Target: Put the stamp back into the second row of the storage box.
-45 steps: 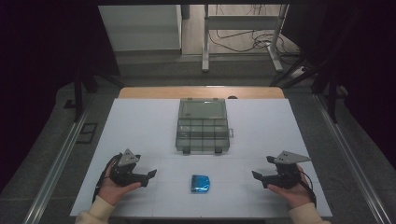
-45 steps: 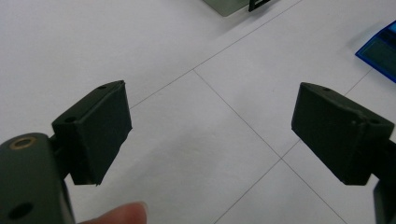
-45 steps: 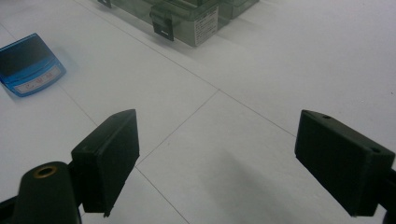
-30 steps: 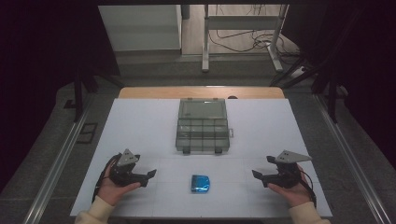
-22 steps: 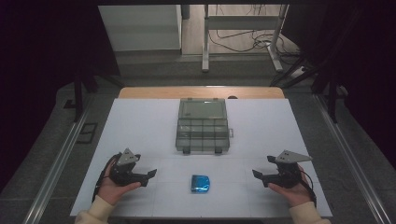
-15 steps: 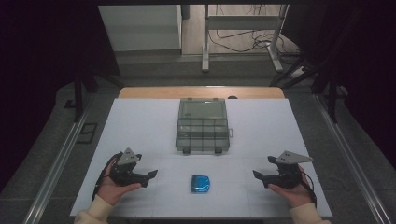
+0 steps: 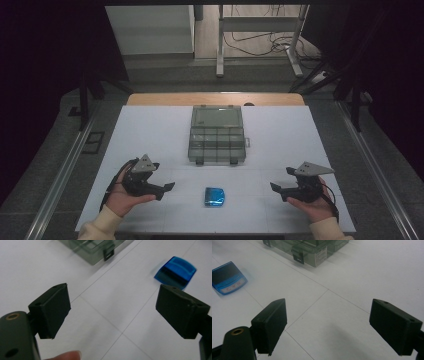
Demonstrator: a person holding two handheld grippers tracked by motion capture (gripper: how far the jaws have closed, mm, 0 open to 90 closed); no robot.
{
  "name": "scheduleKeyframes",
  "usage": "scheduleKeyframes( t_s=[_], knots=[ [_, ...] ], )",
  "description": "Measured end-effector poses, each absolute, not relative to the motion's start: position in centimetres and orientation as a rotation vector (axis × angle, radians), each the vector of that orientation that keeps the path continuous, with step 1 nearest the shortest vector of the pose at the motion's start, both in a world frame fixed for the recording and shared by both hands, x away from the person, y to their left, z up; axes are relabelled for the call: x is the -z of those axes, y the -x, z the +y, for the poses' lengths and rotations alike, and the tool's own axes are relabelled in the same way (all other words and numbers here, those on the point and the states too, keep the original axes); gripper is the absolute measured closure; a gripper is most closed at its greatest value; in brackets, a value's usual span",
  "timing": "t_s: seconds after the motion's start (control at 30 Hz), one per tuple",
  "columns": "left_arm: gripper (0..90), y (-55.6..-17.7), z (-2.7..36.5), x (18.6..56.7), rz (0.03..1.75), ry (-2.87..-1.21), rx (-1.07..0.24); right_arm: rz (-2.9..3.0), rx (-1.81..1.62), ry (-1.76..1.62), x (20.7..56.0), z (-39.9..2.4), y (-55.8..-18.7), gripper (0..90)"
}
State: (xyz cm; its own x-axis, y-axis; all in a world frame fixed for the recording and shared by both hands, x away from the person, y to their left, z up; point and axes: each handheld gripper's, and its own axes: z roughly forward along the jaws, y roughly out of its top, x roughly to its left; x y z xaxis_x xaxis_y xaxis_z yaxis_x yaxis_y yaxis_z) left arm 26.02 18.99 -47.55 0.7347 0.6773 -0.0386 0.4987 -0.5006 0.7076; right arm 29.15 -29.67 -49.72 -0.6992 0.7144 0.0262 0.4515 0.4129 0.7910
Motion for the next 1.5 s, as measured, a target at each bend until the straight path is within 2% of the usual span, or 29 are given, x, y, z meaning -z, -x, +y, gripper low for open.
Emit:
scheduleKeyframes(
  t_s=[0.33, 0.9, 1.5],
  knots=[
    [12.7, -26.8, 16.6, 45.9, 0.766, -2.258, -0.284, 2.363, -1.163, -1.007, 49.8, -29.6, -29.2, 14.7],
    [12.0, -28.2, 12.8, 44.7, 0.664, -2.321, -0.235, 2.367, -1.149, -1.007, 49.9, -29.6, -29.3, 14.7],
    [11.1, -29.5, 7.5, 46.6, 0.512, -2.508, -0.091, 2.371, -1.142, -1.008, 50.0, -29.5, -29.3, 14.7]
  ],
)
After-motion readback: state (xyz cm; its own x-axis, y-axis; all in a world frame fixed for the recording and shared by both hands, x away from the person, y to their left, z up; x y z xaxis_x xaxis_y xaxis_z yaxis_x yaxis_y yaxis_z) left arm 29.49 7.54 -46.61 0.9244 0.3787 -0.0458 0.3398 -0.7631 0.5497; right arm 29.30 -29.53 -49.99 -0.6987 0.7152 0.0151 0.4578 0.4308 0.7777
